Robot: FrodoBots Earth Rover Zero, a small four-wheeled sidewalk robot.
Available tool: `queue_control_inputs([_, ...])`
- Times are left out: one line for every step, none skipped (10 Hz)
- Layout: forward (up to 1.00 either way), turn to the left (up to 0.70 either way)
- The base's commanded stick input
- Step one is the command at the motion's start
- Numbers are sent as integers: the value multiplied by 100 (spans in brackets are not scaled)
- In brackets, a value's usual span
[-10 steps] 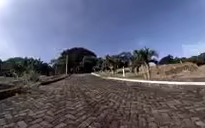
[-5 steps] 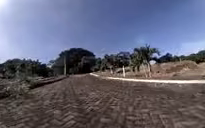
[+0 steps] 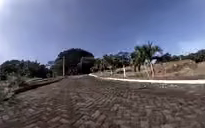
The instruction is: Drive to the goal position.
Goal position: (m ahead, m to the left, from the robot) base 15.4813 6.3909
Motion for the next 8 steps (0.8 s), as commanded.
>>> queue_control_inputs([100, 27])
queue_control_inputs([100, 27])
queue_control_inputs([100, 27])
queue_control_inputs([100, 27])
queue_control_inputs([100, 27])
queue_control_inputs([100, 27])
queue_control_inputs([100, 27])
queue_control_inputs([100, 6])
